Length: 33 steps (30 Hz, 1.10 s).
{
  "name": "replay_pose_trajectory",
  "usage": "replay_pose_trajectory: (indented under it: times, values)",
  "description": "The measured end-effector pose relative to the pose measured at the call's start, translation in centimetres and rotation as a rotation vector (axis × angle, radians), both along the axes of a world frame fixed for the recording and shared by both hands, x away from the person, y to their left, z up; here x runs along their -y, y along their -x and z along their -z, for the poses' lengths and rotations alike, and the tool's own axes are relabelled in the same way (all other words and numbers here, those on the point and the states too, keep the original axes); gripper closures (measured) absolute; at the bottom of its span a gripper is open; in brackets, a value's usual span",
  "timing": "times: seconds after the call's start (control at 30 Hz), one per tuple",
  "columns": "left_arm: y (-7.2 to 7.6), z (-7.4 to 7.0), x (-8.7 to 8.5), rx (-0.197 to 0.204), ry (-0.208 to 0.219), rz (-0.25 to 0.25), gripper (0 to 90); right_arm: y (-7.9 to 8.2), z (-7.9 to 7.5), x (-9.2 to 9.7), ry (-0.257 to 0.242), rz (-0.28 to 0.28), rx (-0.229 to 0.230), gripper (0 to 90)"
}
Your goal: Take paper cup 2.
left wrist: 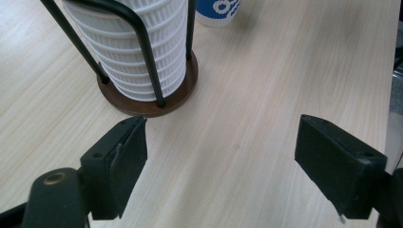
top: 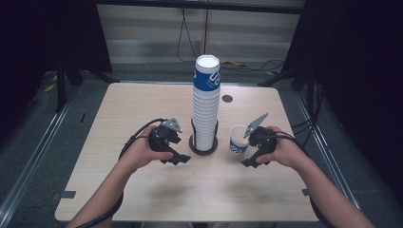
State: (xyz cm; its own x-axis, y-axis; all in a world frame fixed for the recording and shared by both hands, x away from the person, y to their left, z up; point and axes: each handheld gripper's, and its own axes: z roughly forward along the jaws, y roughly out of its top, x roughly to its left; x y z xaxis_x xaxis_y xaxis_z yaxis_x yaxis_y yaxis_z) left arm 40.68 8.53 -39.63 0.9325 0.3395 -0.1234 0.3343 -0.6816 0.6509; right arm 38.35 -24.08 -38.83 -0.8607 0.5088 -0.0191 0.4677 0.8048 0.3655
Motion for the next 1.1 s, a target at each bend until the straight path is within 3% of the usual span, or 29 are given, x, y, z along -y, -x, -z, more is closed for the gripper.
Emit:
replay_pose_trajectory:
  times: [0.2,0.43,0.63,0.7,0.83,1.1]
  values:
    - [-0.7,-0.6,0.3,0.005,0.002,-0.007,18.3,-0.2,-1.0,-0.3,-0.022,-0.013,0.007,17.0]
    - [-1.4,-1.7,0.8,0.003,-0.054,0.006,18.5,-0.6,-2.3,-0.7,-0.026,-0.029,0.000,17.0]
    - [-1.8,-2.9,1.0,0.012,-0.057,0.005,18.5,-0.8,-3.3,-1.4,-0.050,-0.034,0.018,17.0]
    - [-1.7,-3.2,1.1,0.002,-0.030,-0.021,18.5,-0.9,-3.6,-1.5,-0.061,-0.036,0.018,17.1]
    - [-2.1,-4.4,0.9,0.018,-0.047,-0.006,18.5,-1.4,-4.3,-1.7,-0.089,-0.030,0.037,17.1]
    - [-2.7,-6.2,0.4,0.029,-0.028,-0.028,18.4,-2.3,-5.4,-2.3,-0.128,-0.016,0.047,17.0]
